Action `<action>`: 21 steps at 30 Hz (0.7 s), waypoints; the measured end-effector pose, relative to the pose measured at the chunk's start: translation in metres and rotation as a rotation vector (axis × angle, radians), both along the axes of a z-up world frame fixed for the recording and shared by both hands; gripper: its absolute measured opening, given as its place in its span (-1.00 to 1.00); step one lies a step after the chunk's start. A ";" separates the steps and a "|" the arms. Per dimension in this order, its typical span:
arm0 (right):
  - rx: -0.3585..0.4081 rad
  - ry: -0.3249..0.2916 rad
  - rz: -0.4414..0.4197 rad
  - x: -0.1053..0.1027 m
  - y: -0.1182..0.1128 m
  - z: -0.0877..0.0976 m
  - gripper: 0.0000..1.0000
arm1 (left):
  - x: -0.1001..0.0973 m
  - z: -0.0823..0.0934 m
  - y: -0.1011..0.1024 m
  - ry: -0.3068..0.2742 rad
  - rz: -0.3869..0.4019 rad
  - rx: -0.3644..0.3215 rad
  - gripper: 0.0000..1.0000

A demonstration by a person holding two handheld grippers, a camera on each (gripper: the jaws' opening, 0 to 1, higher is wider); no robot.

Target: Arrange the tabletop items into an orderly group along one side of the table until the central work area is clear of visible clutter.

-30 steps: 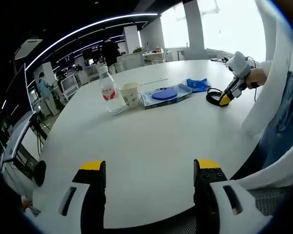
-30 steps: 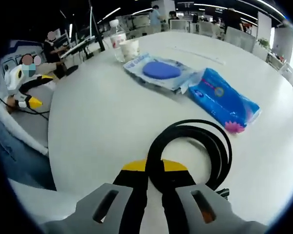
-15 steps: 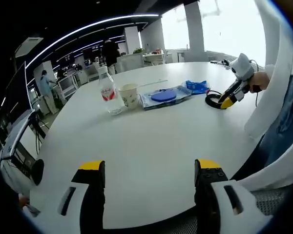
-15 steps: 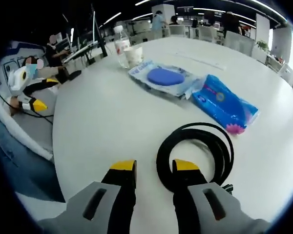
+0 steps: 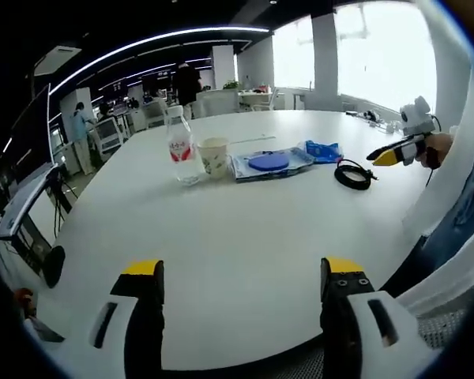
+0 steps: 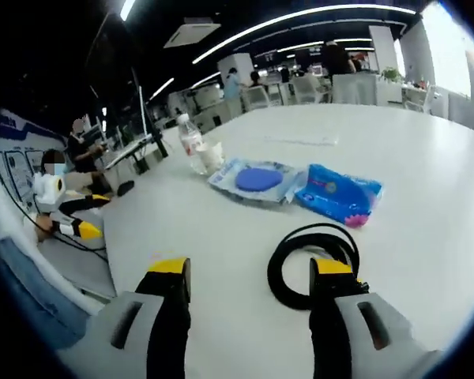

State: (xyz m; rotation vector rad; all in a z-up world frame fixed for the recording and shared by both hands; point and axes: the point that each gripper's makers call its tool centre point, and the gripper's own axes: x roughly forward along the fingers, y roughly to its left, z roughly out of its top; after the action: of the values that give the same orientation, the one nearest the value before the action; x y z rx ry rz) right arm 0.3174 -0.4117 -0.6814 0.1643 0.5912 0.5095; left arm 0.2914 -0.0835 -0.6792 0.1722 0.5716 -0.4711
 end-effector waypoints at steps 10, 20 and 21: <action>0.040 0.008 -0.118 -0.032 -0.028 -0.002 0.58 | 0.001 -0.002 0.001 0.024 0.018 -0.038 0.72; 0.048 0.031 -0.192 -0.051 -0.044 -0.010 0.56 | 0.000 -0.004 -0.002 0.039 0.013 -0.045 0.71; 0.050 0.034 -0.197 -0.051 -0.045 -0.011 0.56 | 0.000 -0.003 -0.002 0.037 0.015 -0.047 0.71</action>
State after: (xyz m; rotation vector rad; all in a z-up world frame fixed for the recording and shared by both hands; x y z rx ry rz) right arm 0.2668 -0.4566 -0.6923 0.2763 0.5888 0.3313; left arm 0.2917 -0.0852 -0.6825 0.1149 0.5972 -0.4736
